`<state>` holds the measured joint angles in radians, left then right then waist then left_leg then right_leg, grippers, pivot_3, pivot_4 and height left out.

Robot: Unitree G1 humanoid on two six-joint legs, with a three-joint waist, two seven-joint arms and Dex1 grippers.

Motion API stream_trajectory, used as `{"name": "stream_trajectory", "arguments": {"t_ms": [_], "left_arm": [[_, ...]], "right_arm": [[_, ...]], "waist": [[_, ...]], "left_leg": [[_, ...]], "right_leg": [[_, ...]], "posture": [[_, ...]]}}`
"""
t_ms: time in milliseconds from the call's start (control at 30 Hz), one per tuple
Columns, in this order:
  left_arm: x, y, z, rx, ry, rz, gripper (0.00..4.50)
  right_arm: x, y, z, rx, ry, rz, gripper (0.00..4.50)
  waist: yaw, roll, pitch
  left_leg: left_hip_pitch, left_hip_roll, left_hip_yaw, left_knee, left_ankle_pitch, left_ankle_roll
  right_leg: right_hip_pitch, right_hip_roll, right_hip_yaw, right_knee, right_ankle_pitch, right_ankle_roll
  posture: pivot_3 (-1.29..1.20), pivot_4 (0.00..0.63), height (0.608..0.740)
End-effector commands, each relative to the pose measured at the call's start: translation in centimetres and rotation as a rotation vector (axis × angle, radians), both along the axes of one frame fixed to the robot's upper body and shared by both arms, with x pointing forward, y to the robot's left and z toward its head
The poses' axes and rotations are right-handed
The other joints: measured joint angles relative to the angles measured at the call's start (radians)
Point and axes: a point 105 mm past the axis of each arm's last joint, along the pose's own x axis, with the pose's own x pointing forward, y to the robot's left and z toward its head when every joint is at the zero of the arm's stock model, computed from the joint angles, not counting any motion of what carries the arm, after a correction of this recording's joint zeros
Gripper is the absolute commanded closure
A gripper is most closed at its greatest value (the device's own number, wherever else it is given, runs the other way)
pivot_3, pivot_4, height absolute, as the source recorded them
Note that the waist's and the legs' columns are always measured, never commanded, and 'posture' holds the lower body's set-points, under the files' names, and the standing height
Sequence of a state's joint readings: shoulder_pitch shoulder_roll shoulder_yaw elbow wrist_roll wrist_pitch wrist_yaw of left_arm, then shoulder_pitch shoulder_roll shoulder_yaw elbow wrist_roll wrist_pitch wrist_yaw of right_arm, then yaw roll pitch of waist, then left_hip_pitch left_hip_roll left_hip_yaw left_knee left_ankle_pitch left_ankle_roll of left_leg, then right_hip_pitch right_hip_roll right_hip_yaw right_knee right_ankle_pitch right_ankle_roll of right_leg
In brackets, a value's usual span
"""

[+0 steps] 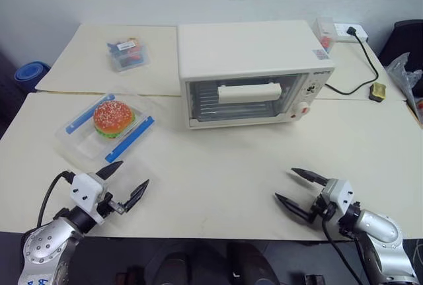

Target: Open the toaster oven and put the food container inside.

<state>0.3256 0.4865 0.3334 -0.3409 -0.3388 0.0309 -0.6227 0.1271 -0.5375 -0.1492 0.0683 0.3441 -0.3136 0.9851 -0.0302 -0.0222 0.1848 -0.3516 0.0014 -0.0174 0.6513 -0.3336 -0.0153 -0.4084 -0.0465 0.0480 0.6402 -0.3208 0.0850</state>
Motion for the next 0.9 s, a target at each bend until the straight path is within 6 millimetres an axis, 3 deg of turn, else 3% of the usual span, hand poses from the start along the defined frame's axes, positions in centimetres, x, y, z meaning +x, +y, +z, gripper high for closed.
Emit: {"name": "stream_trajectory", "arguments": {"t_ms": [33, 67, 133, 200, 433, 667, 900], "left_arm": [[-1.0, -0.4, 1.8, -0.026, -0.018, -0.049, 0.0], [-1.2, -0.5, 2.4, -0.047, -0.021, -0.063, 0.0], [-1.7, -0.4, 5.2, -0.268, -0.004, -0.109, 0.0], [-2.2, -0.8, 6.0, -0.323, 0.07, -0.172, 0.0], [-1.2, -0.9, 9.9, -0.233, 0.018, -0.27, 0.0], [-0.7, -2.0, 10.1, -0.236, -0.013, -0.298, 0.0], [-0.7, -2.3, 9.4, -0.256, -0.005, -0.291, 0.0]], "right_arm": [[0.7, 0.2, 2.2, 0.077, -0.062, 0.002, 0.01], [1.0, 0.5, 2.9, 0.11, -0.069, 0.009, 0.01], [2.5, 1.2, 5.7, 0.185, -0.124, -0.001, 0.01], [3.1, 1.6, 7.1, 0.207, -0.15, 0.005, 0.01], [6.7, 3.9, 11.2, 0.272, -0.149, 0.06, 0.01], [8.9, 4.8, 13.5, 0.296, -0.182, 0.074, 0.01], [7.4, 6.0, 15.2, 0.303, -0.266, 0.178, 0.01]], "waist": [[0.001, 0.0, 0.0], [-0.001, 0.0, 0.0], [-0.004, 0.0, 0.0], [-0.001, 0.0, 0.001], [0.002, 0.002, 0.001], [0.0, 0.002, 0.001], [0.001, 0.002, 0.001]], "left_leg": [[0.0, 0.0, 0.0, 0.0, 0.0, 0.0], [0.0, 0.0, 0.0, 0.0, 0.0, 0.0], [0.0, 0.001, 0.0, 0.0, 0.0, 0.0], [-0.001, 0.002, -0.001, 0.002, 0.0, 0.0], [-0.002, 0.0, -0.002, 0.002, 0.001, -0.001], [-0.003, 0.0, -0.002, 0.0, 0.001, -0.002], [-0.004, 0.001, -0.001, 0.001, 0.001, -0.002]], "right_leg": [[0.0, 0.0, 0.0, 0.0, 0.0, 0.0], [0.0, 0.0, 0.0, 0.0, 0.0, 0.0], [0.0, 0.0, 0.0, 0.001, 0.0, 0.0], [-0.001, 0.0, 0.0, 0.003, 0.0, -0.001], [-0.002, 0.0, -0.002, 0.003, -0.001, -0.002], [-0.004, 0.0, -0.002, 0.003, -0.001, -0.002], [-0.005, 0.0, -0.002, 0.002, -0.001, -0.002]], "posture": [[0.0, 0.15, 0.74], [0.0, 0.15, 0.74], [0.0, 0.15, 0.74], [0.0, 0.15, 0.74], [0.0, 0.15, 0.74], [0.0, 0.15, 0.74], [0.0, 0.15, 0.74]]}}
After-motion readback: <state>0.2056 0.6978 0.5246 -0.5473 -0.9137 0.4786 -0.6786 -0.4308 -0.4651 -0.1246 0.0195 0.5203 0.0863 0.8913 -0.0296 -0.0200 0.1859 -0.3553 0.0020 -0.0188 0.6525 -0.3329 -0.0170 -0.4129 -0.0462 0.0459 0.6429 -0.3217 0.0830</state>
